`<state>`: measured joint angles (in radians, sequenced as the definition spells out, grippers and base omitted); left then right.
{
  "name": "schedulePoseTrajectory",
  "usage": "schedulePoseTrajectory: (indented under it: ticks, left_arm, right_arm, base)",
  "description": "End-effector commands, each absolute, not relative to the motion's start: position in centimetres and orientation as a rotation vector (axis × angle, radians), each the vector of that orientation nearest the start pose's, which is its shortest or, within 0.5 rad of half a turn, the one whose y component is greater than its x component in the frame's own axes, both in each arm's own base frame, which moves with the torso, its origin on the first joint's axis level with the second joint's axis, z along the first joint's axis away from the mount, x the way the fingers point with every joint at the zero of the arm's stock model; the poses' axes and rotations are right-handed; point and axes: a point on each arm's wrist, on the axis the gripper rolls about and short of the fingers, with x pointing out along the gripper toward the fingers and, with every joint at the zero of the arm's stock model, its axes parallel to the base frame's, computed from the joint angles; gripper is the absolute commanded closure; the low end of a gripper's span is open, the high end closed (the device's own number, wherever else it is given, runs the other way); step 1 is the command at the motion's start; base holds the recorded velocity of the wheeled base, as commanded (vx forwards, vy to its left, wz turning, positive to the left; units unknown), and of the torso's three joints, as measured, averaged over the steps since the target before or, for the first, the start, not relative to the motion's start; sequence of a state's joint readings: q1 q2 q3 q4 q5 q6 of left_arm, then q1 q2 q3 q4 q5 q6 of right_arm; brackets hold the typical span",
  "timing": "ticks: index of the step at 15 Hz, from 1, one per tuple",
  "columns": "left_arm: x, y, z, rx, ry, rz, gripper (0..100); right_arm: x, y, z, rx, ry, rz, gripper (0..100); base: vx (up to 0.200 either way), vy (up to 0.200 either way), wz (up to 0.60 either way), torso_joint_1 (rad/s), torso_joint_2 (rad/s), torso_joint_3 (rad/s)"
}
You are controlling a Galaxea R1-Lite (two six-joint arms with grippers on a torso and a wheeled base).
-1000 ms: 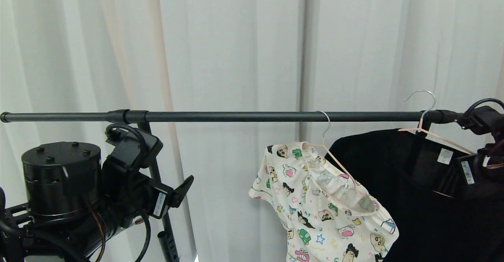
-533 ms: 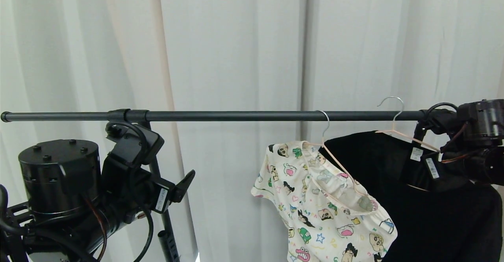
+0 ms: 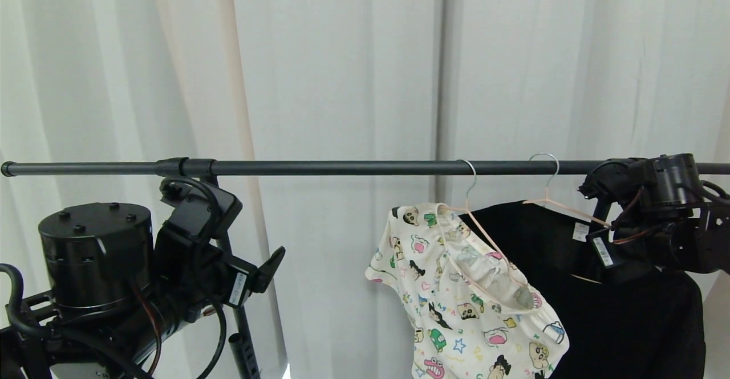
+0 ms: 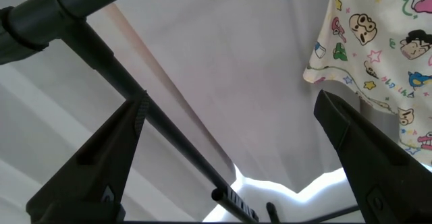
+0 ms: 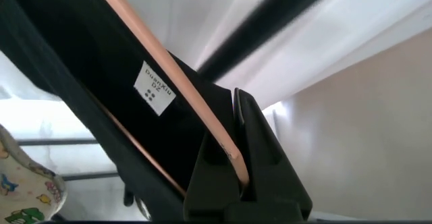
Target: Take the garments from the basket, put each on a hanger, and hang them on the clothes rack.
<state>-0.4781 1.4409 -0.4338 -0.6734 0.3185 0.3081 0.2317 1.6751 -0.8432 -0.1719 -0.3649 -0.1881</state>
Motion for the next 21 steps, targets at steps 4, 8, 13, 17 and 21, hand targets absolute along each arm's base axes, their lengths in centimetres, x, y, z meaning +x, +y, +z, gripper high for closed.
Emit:
schedulePoseTrajectory:
  ticks: [4, 8, 13, 17, 21]
  left_arm:
    - [19.3, -9.2, 15.6, 0.434, 0.284, -0.205, 0]
    - [19.4, -8.9, 15.6, 0.432, 0.288, -0.187, 0]
    - [19.7, -7.8, 15.7, 0.423, 0.296, -0.136, 0]
    - [19.9, -6.4, 16.1, 0.405, 0.29, -0.069, 0]
    - [19.4, -4.9, 16.1, 0.395, 0.294, -0.005, 0]
  right_arm:
    - [27.4, 6.5, 15.6, -0.389, 0.647, -0.062, 0]
    - [25.2, 6.7, 17.0, -0.312, 0.59, -0.062, 0]
    - [20.4, 6.6, 19.0, -0.276, 0.497, 0.073, 0]
    - [17.4, 5.9, 20.4, -0.234, 0.409, 0.168, 0]
    - [15.5, 5.1, 21.9, -0.197, 0.323, 0.198, 0]
  base:
    - [0.0, 0.0, 0.0, 0.0, 0.0, 0.0]
    - [0.0, 0.0, 0.0, 0.0, 0.0, 0.0]
    - [0.0, 0.0, 0.0, 0.0, 0.0, 0.0]
    - [0.0, 0.0, 0.0, 0.0, 0.0, 0.0]
    - [0.0, 0.0, 0.0, 0.0, 0.0, 0.0]
